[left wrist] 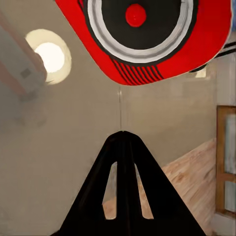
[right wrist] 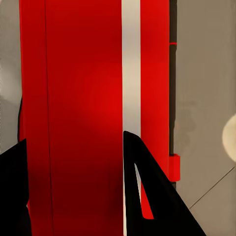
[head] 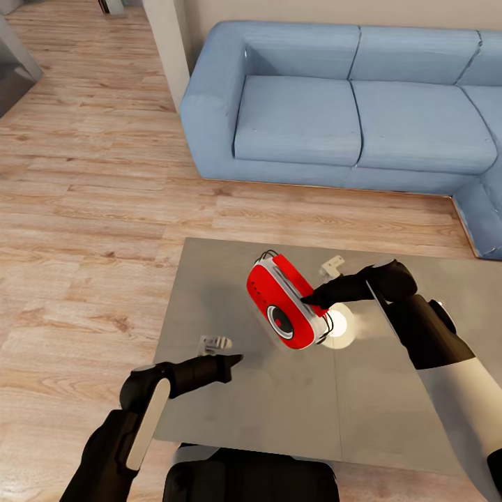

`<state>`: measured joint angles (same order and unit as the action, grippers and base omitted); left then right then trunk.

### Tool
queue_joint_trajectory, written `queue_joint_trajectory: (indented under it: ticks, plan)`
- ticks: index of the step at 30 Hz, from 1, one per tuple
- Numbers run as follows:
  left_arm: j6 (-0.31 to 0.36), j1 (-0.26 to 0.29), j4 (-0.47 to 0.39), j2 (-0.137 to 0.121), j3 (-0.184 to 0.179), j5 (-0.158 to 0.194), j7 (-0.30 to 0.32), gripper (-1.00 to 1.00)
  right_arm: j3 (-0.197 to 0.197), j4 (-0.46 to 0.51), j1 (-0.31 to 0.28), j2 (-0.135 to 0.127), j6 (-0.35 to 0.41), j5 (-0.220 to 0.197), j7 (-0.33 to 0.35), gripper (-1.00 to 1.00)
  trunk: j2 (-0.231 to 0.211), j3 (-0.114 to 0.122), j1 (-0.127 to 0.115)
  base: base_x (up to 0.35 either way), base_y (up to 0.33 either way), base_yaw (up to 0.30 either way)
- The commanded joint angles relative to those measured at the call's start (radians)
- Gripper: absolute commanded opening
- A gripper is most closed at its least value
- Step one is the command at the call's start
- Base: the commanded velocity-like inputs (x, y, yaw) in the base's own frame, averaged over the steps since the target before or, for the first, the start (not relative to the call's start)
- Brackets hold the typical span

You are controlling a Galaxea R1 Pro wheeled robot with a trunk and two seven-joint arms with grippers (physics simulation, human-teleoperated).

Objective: Turn on the radio receiver that's on the table in the living room.

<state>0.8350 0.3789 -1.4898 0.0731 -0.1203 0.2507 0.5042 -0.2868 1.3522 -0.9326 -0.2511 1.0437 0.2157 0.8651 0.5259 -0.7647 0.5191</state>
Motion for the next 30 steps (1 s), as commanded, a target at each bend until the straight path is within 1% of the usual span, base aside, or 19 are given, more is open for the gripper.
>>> queue_joint_trajectory:
  ticks: [1, 5, 7, 8, 11, 13, 19, 24, 26, 28, 30]
  plan:
    - [-0.001, 0.003, 0.0, 0.01, 0.0, -0.001, 0.012, -1.0, 0.0, 0.0, 0.0, 0.001, 0.003, -0.01, 0.0, -1.0, 0.0, 0.0, 0.0, 0.0, 0.0, 0.0]
    - [-0.004, 0.023, 0.0, 0.043, 0.0, -0.001, 0.03, -1.0, 0.0, -0.001, 0.0, 0.002, 0.003, -0.01, 0.0, -1.0, 0.0, 0.0, 0.0, 0.0, 0.0, 0.0]
    - [-0.005, 0.032, 0.0, 0.049, 0.0, -0.001, 0.032, -1.0, 0.0, -0.001, 0.0, 0.002, 0.003, -0.009, 0.001, -1.0, 0.0, 0.0, 0.0, 0.0, 0.0, 0.0]
    - [-0.005, 0.036, 0.0, 0.051, 0.001, -0.001, 0.033, -1.0, 0.0, -0.001, 0.0, 0.002, 0.003, -0.009, 0.001, -1.0, 0.0, 0.0, 0.0, 0.0, 0.0, 0.0]
    - [-0.041, 0.042, 0.0, 0.055, 0.0, -0.001, 0.033, -1.0, 0.0, -0.001, 0.0, 0.001, 0.003, -0.009, 0.001, -1.0, 0.0, 0.0, 0.0, 0.0, 0.0, 0.0]
    - [-0.051, 0.043, 0.0, 0.055, 0.001, -0.001, 0.032, -1.0, 0.0, -0.001, 0.0, 0.001, 0.003, -0.009, 0.001, -1.0, 0.0, 0.0, 0.0, 0.0, 0.0, 0.0]
    - [-0.054, 0.059, -0.005, 0.052, 0.004, -0.002, 0.03, -1.0, -0.001, -0.001, 0.0, 0.001, 0.003, -0.009, 0.0, -1.0, 0.0, 0.0, 0.0, 0.0, 0.0, 0.0]
    - [-0.053, 0.084, 0.003, 0.053, 0.006, -0.005, 0.024, -1.0, -0.002, -0.002, 0.0, 0.001, 0.003, -0.009, 0.0, -1.0, 0.0, 0.0, 0.0, 0.0, 0.0, 0.0]
    - [-0.056, 0.088, 0.006, 0.059, 0.006, -0.001, 0.024, -1.0, -0.002, -0.008, 0.0, 0.003, 0.003, -0.01, 0.0, -1.0, 0.0, 0.0, 0.0, 0.0, 0.0, 0.0]
    - [-0.06, 0.089, 0.017, 0.076, 0.006, 0.0, 0.024, -1.0, -0.002, -0.016, 0.0, 0.004, 0.003, -0.01, 0.0, -1.0, 0.0, 0.0, 0.0, 0.0, 0.0, 0.0]
    - [-0.062, 0.091, 0.026, 0.085, 0.006, 0.0, 0.024, -1.0, -0.002, -0.02, 0.0, 0.004, 0.003, -0.01, 0.0, -1.0, 0.0, 0.0, 0.0, 0.0, 0.0, 0.0]
